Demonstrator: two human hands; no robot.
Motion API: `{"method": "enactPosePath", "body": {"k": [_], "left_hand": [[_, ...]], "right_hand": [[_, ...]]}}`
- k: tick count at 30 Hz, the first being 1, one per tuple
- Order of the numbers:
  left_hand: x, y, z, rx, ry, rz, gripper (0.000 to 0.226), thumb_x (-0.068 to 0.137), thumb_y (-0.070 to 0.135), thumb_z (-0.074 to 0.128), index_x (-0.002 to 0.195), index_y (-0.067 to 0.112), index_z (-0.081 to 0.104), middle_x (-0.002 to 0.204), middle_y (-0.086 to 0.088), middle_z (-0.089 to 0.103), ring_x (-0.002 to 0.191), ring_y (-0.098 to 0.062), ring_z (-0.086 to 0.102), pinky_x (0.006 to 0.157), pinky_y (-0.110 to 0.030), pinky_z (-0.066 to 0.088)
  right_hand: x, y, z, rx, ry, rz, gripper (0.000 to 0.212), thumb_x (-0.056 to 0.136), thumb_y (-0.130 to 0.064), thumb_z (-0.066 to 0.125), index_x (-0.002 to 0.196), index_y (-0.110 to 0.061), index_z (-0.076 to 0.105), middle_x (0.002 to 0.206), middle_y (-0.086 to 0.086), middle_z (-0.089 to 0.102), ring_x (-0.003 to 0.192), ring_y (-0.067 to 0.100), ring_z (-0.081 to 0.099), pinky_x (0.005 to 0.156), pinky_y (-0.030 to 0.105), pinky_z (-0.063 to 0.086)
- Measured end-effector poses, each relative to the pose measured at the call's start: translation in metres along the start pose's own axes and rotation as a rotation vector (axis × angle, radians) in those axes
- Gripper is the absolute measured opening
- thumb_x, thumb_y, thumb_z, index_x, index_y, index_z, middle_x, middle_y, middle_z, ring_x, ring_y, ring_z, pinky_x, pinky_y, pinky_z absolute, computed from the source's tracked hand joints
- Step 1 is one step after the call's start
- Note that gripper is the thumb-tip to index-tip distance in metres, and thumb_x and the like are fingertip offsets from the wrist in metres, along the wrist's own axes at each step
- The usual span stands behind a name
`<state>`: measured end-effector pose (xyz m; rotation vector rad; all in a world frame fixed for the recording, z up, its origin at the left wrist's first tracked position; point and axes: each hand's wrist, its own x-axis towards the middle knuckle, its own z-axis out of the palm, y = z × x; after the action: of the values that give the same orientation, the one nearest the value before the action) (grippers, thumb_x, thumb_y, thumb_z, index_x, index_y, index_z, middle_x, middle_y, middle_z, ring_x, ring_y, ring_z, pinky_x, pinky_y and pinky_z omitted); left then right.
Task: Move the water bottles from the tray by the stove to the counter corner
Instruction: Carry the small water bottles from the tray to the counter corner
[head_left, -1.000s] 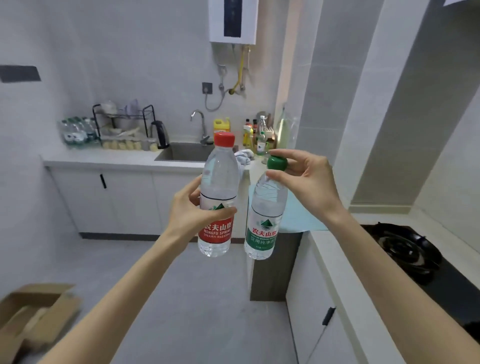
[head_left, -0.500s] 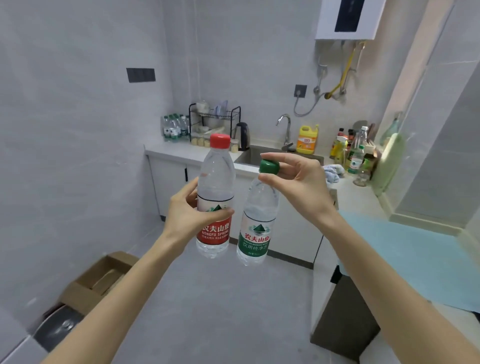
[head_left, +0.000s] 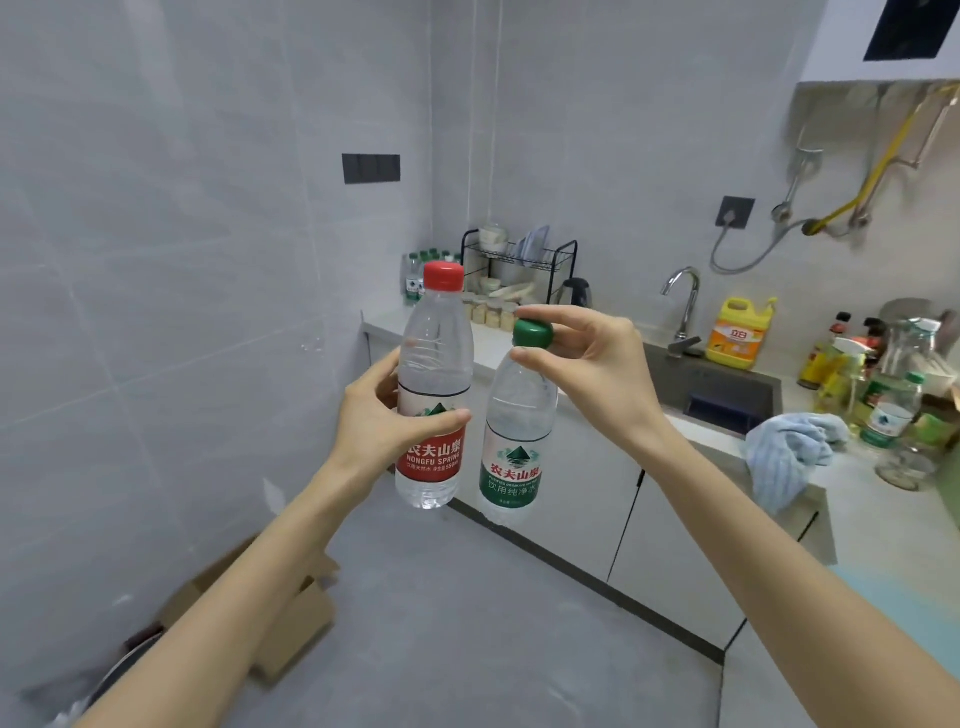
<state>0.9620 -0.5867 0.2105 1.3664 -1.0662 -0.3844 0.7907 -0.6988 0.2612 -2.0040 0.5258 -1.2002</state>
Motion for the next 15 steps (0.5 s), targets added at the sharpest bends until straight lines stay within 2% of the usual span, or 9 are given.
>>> {"method": "enactPosePath", "body": {"k": [4,11,15], "left_hand": [[0.052,-0.029,-0.004,0.015,0.047,-0.028,0.062,0.058,0.016,0.089,0.102,0.048,0.059,0.095,0.017,0.071,0.088,0.003,0.068,0.066,-0.011,0.052],[0.148,-0.092,-0.017,0.009,0.091,-0.080,0.063,0.060,0.011,0.088,0.112,0.033,0.060,0.095,0.019,0.068,0.082,0.011,0.065,0.061,-0.006,0.050],[0.218,-0.133,-0.030,0.026,0.105,-0.103,0.062,0.058,0.015,0.089,0.109,0.035,0.061,0.094,0.020,0.069,0.083,0.007,0.066,0.064,-0.009,0.050]], "right_hand": [[0.056,0.036,0.016,0.020,-0.020,-0.002,0.040,0.075,-0.006,0.079,0.114,-0.010,0.069,0.103,0.003,0.073,0.091,0.010,0.071,0.081,0.022,0.057],[0.146,0.109,0.062,0.030,-0.043,0.014,0.040,0.074,-0.006,0.080,0.113,-0.012,0.070,0.101,0.001,0.074,0.090,0.012,0.072,0.086,0.032,0.058],[0.208,0.151,0.094,0.014,-0.048,0.022,0.039,0.075,-0.007,0.080,0.112,-0.011,0.070,0.099,0.001,0.074,0.089,0.012,0.072,0.086,0.031,0.058]]}}
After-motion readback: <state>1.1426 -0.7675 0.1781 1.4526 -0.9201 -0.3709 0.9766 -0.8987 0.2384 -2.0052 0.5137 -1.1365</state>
